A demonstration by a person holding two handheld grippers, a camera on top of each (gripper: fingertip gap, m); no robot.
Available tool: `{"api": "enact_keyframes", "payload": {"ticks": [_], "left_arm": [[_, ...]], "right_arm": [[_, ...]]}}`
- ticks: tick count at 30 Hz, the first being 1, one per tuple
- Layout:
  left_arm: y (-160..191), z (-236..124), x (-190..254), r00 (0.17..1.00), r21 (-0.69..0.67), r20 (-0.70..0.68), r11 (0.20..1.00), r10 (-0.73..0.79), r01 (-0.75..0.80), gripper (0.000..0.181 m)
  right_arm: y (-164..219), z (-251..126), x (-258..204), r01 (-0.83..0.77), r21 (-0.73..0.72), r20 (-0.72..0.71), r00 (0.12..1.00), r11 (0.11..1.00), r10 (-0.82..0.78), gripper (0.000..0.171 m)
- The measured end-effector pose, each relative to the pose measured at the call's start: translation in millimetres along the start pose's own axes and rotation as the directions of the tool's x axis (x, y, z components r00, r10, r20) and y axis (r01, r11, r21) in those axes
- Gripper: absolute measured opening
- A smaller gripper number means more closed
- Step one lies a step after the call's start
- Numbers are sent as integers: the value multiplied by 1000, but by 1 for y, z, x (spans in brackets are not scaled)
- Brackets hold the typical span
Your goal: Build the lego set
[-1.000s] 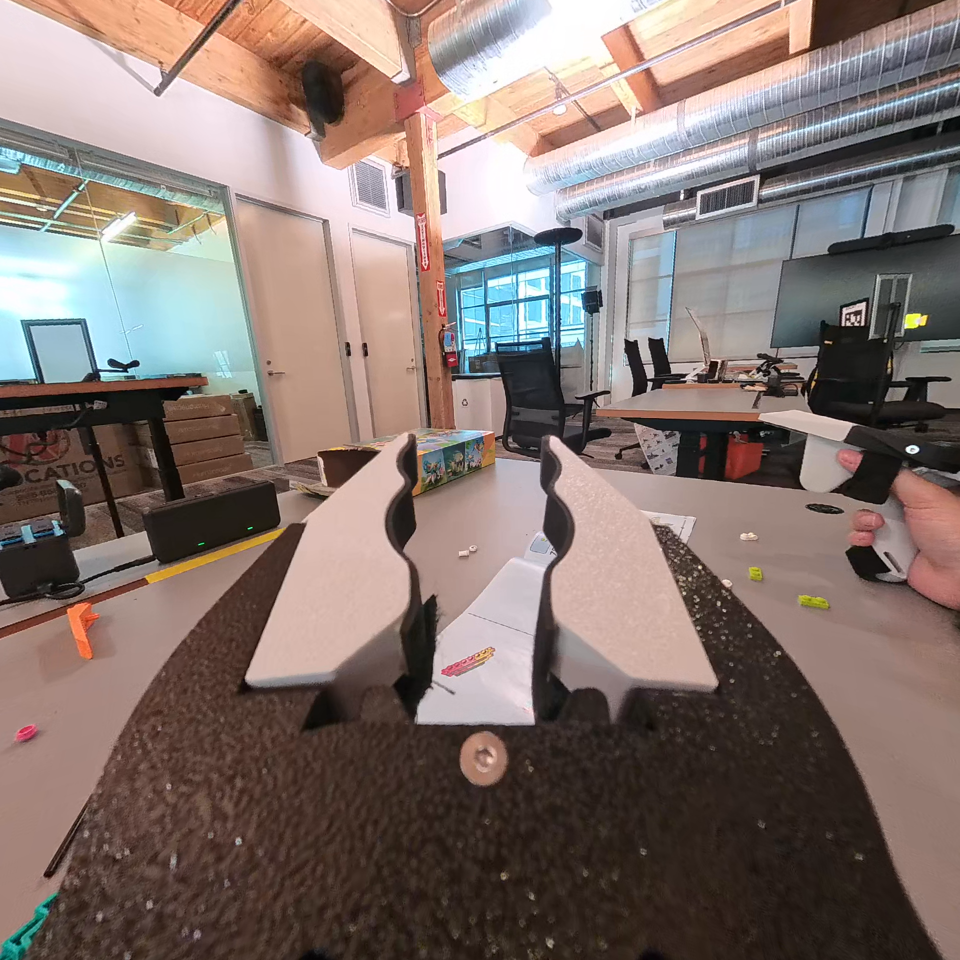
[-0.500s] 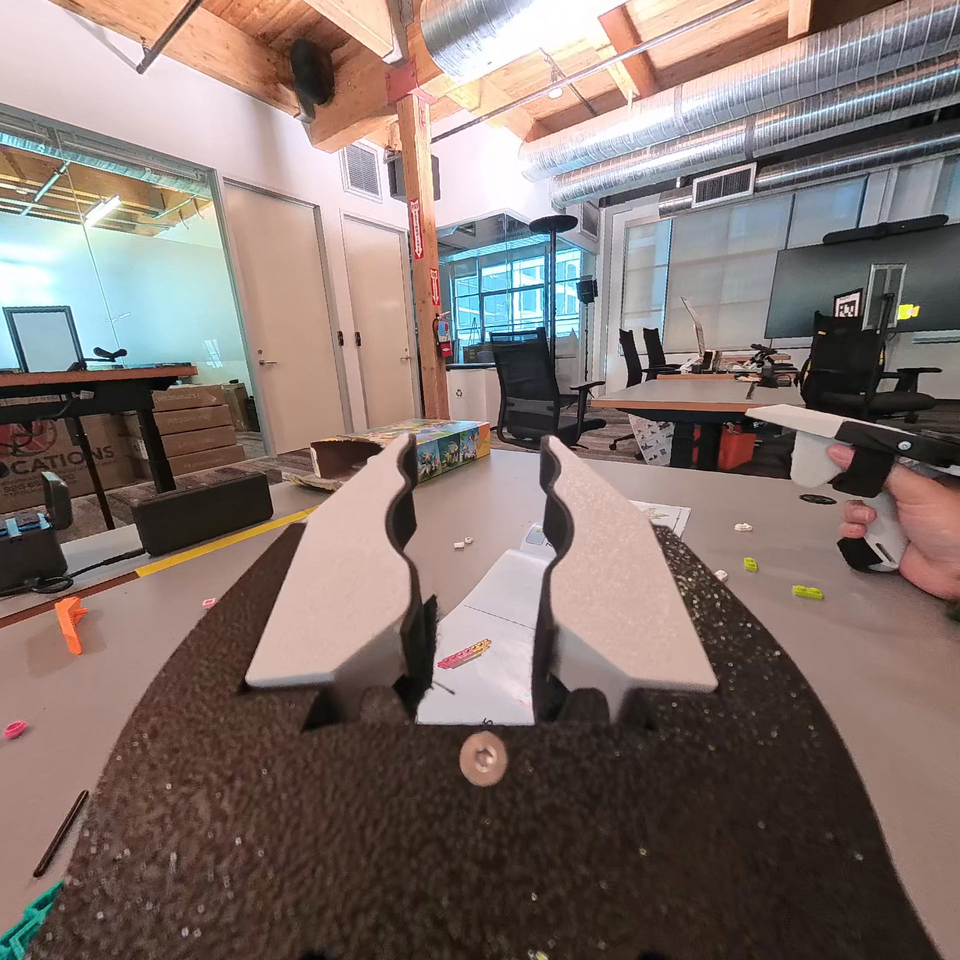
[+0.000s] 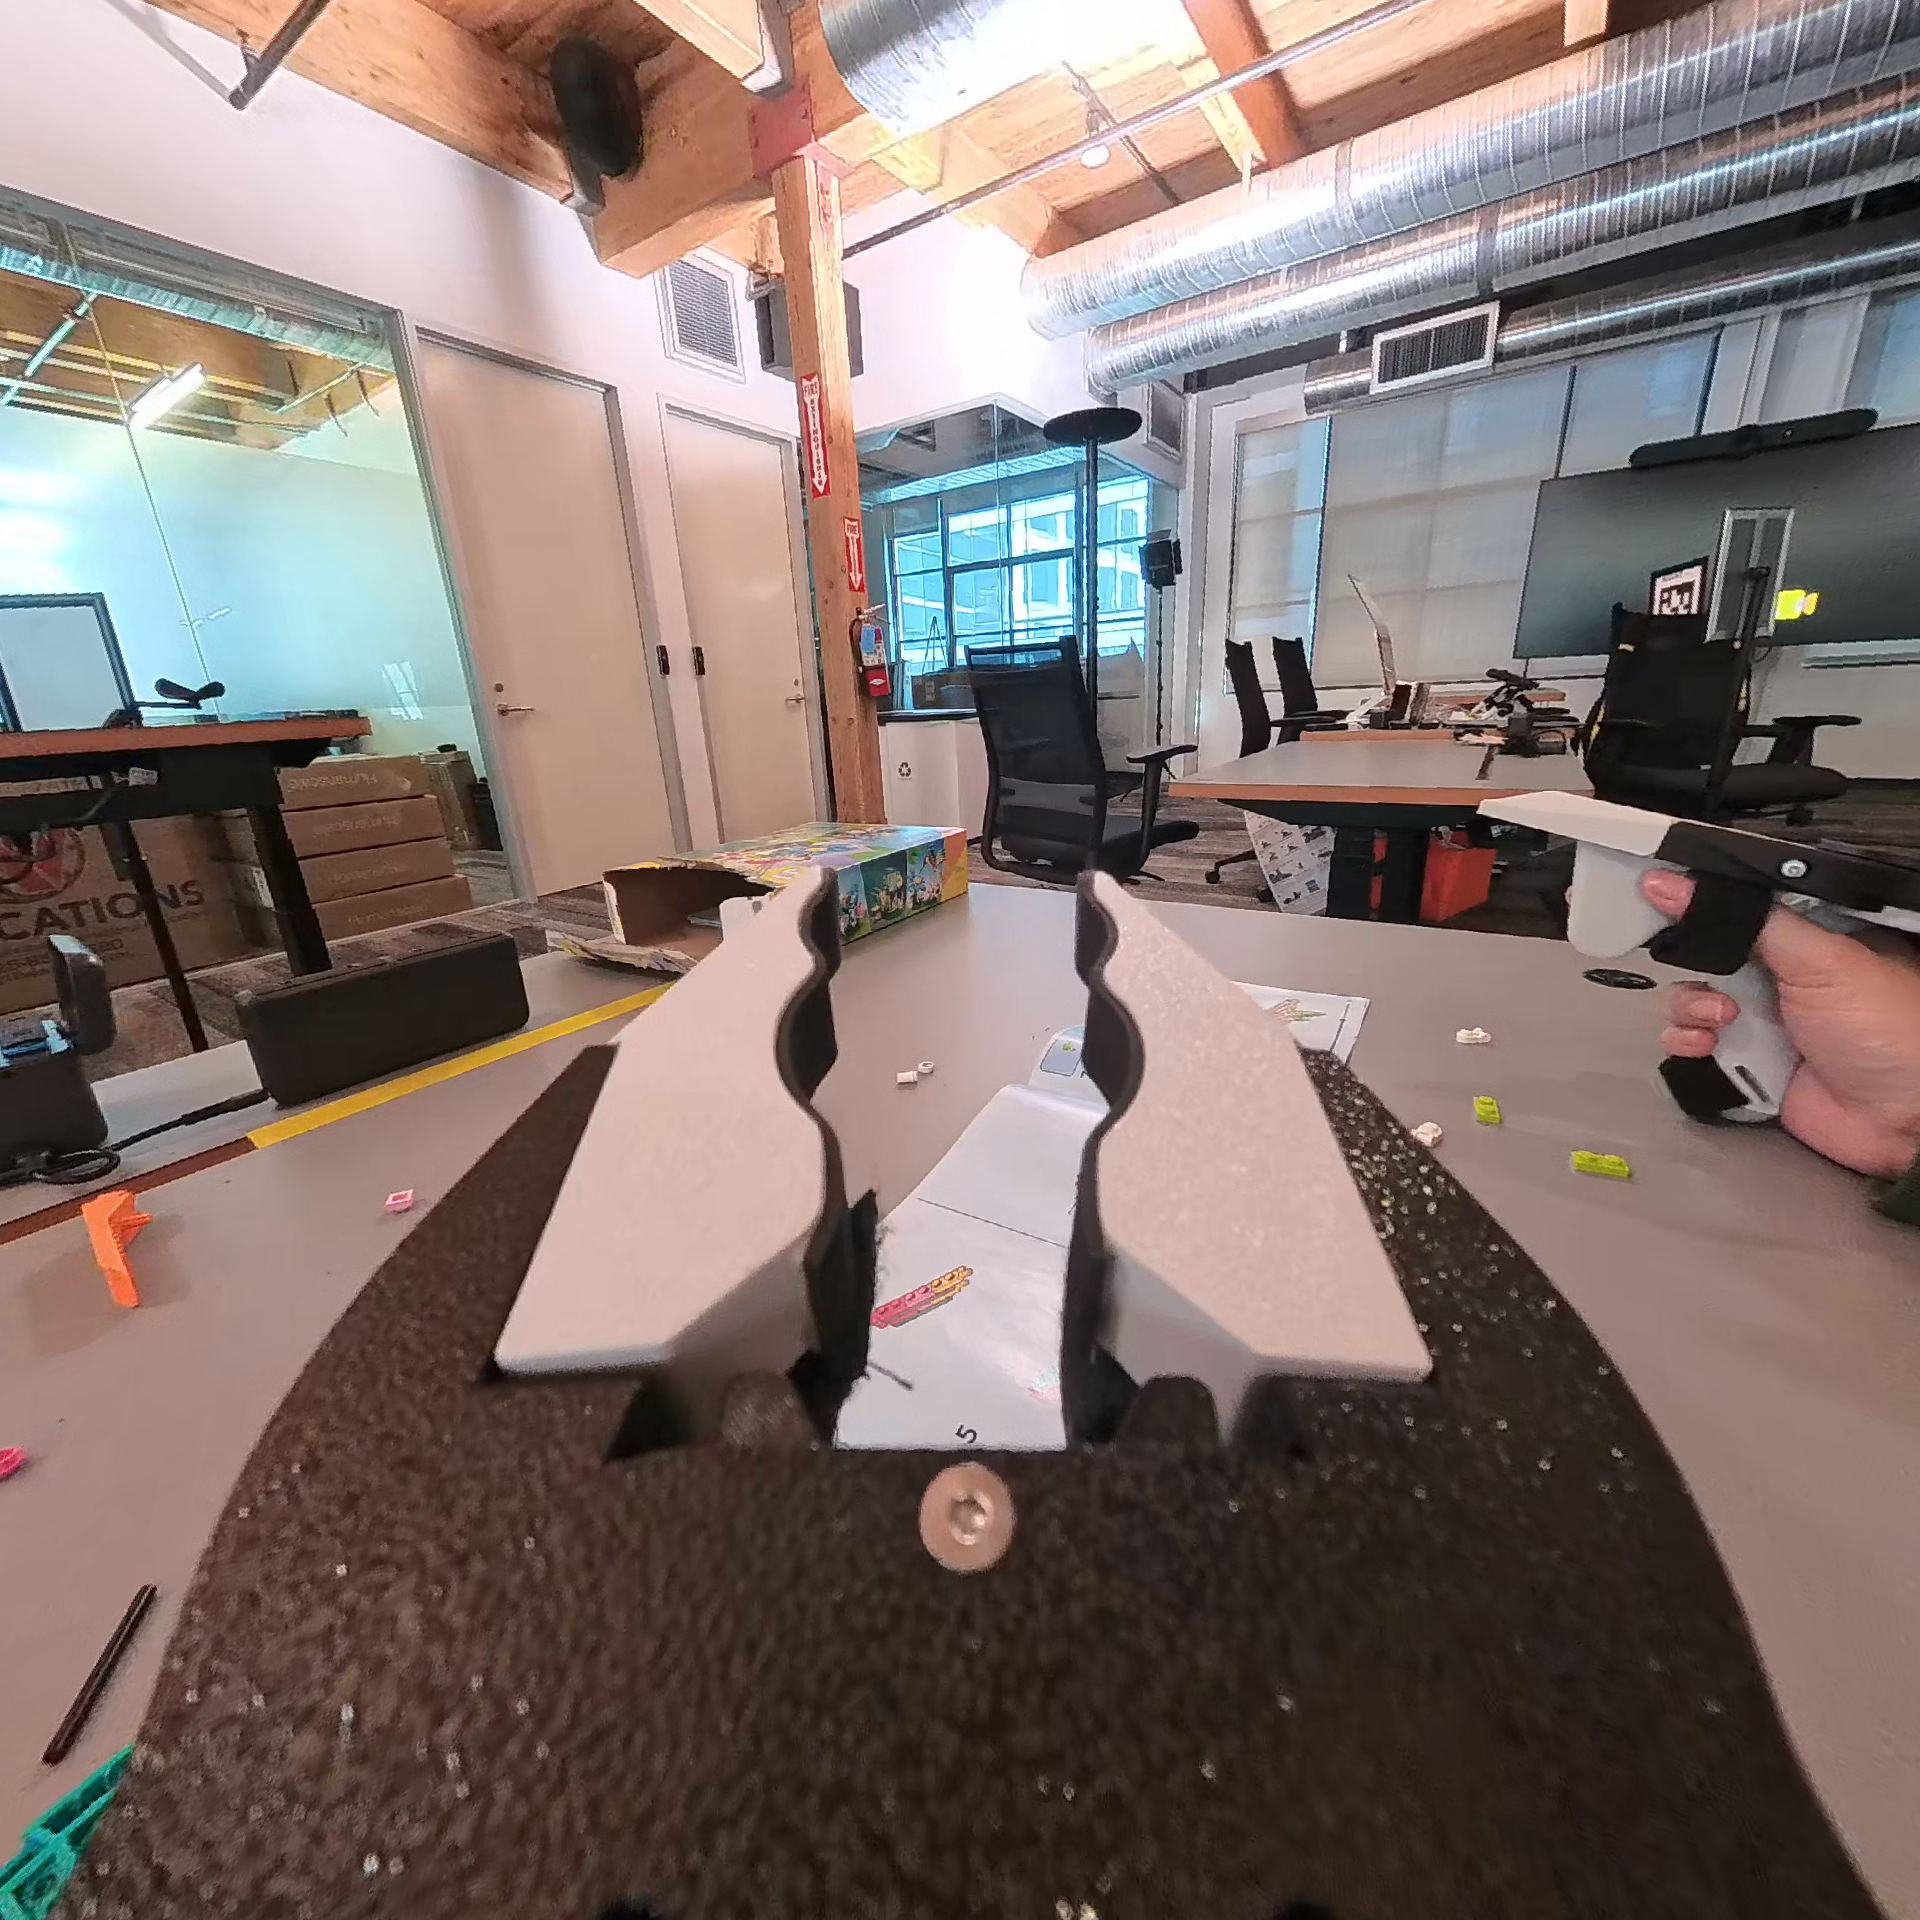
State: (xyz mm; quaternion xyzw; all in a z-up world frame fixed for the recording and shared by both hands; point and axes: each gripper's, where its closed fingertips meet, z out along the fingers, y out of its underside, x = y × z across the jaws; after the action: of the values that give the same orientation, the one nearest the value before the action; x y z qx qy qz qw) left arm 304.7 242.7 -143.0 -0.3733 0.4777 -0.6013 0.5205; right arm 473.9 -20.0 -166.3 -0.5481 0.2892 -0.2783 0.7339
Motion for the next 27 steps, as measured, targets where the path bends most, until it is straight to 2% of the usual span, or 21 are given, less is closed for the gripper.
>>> {"api": "enact_keyframes", "payload": {"ticks": [3, 6, 8, 10, 12, 15, 20, 24, 27], "left_arm": [[-1, 0, 1, 1000, 0, -3, 1000, 5, -5, 42], [0, 0, 5, 999, -4, -28, 1000, 15, -15, 33], [2, 0, 10, 998, -12, -60, 1000, 22, -23, 23], [5, 1, 19, 993, -23, -108, 999, 40, -42, 9], [8, 1, 28, 986, -36, -153, 997, 63, -69, 0], [12, 0, 46, 964, -46, -241, 991, 113, -127, 0], [22, -3, 72, 913, -55, -357, 972, 196, -230, 0], [31, -4, 86, 870, -56, -402, 941, 284, -333, 0], [35, -5, 92, 842, -52, -421, 918, 338, -394, 0]], "right_arm": [[-13, 0, 4, 27, -2, 23, 999, 1000, -27, 28], [-14, -2, 9, 143, -112, 89, 987, 983, -134, 28], [6, -5, 18, 327, -257, 130, 944, 909, -303, 26], [43, -12, 16, 424, -425, 273, 902, 800, -333, 22], [75, -26, 0, 450, -523, 436, 871, 723, -226, 22], [101, -46, -21, 489, -584, 575, 812, 647, -95, 21], [117, -60, -36, 476, -654, 615, 787, 589, 47, 20], [114, -70, -50, 446, -672, 637, 755, 592, 155, 20], [112, -81, -61, 451, -693, 653, 724, 563, 223, 20]]}}
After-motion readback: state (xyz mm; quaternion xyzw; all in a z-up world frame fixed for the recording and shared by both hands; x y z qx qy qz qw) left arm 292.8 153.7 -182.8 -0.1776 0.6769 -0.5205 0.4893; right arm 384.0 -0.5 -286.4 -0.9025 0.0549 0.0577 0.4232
